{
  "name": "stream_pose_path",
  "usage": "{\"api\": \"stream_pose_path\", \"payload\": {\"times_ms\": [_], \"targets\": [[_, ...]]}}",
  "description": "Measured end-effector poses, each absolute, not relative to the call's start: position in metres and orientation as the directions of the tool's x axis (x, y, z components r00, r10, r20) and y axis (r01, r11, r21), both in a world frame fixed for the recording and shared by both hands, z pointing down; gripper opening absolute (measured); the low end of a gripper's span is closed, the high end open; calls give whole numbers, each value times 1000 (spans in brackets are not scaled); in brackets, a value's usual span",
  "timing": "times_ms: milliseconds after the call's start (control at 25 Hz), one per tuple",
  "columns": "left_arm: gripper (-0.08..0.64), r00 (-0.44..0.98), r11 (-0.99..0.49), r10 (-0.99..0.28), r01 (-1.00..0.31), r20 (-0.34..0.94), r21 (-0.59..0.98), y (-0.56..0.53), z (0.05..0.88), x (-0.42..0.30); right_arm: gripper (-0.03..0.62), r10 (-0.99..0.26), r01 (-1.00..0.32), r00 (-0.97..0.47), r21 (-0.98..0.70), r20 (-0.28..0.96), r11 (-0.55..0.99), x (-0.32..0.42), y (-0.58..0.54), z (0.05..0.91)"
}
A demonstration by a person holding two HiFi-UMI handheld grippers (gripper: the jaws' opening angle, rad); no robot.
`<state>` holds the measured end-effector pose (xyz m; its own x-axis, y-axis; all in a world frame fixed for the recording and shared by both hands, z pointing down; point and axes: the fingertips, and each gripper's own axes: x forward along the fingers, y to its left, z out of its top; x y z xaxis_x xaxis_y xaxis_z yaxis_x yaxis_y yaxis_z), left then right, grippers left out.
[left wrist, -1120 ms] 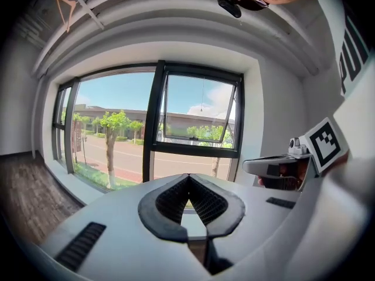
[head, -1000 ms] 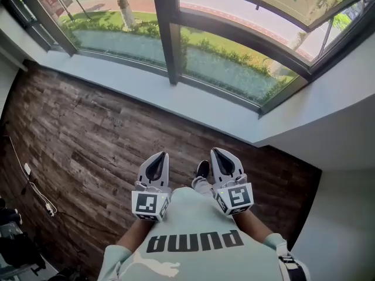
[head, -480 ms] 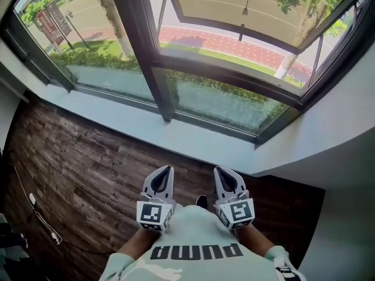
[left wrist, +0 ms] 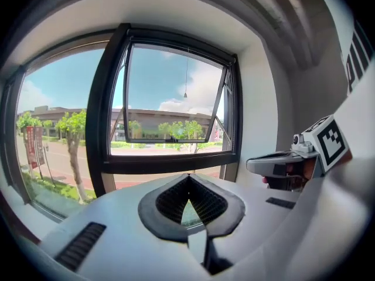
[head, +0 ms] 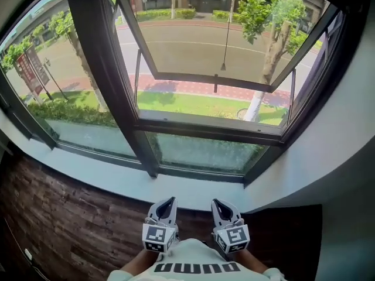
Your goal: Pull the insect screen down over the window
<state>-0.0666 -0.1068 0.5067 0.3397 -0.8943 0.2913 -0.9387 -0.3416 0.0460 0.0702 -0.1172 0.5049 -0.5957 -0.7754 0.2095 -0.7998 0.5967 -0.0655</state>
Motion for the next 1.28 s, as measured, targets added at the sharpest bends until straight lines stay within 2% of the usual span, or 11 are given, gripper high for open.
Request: {"api": "stream_pose_path", "payload": {"times_ms": [400, 600, 760, 880, 960, 1080, 1280], "targets": [[12, 491, -512, -825, -859, 278, -2, -217, 488, -119, 5, -857, -873, -476, 14, 199, 488, 30, -197, 484], [12, 562, -594, -798, -794, 217, -130, -263, 448, -133, 5, -886, -866, -429, 198, 178, 459, 40, -233, 446], [15, 570, -599, -800, -740, 186, -306, -301, 399, -139, 6, -913, -834, -397, 380, 92, 400, 62, -273, 377], [35, 540, -551, -825, -700, 168, -454, -326, 358, -138, 6, -929, -788, -368, 523, 24, 325, 86, -303, 320], [115, 489, -481, -859, -665, 154, -572, -340, 322, -144, 6, -943, -754, -330, 610, -33, 243, 100, -324, 280], [167, 399, -336, -912, -588, 97, -736, -359, 255, -150, 17, -948, -675, -292, 730, -125, 112, 122, -354, 209], [179, 304, -129, -952, -493, -31, -861, -384, 154, -150, 120, -934, -542, -278, 839, -224, -40, 152, -387, 109]]}}
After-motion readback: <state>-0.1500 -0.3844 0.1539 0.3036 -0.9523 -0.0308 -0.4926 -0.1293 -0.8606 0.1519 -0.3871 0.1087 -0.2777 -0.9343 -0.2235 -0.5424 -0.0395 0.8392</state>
